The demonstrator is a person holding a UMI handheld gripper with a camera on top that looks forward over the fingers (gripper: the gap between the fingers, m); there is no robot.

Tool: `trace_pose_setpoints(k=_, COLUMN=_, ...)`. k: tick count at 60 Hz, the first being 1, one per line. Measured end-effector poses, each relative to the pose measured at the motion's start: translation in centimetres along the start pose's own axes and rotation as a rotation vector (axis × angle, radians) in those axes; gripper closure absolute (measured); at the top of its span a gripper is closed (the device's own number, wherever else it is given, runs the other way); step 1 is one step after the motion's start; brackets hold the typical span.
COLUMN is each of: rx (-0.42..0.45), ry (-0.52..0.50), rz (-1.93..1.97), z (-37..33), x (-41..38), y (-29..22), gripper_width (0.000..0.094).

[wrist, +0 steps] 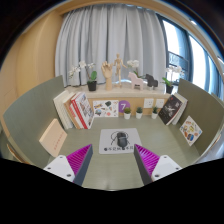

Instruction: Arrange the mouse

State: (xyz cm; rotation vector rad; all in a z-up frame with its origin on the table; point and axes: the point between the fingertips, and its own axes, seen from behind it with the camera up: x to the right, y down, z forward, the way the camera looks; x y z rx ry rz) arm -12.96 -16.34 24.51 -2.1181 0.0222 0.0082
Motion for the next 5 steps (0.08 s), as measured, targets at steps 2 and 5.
trace_pose_setpoints(k=2, rx=0.001, ry=0.003, rz=-0.002, z=-0.34, x=0.13, y=0.26, gripper_width=0.0107)
trace_pose_setpoints(k=5, rx=-0.006, ry=0.011, rz=-0.006, z=-0.64, x=0.17, y=0.62, gripper_width=0.0108)
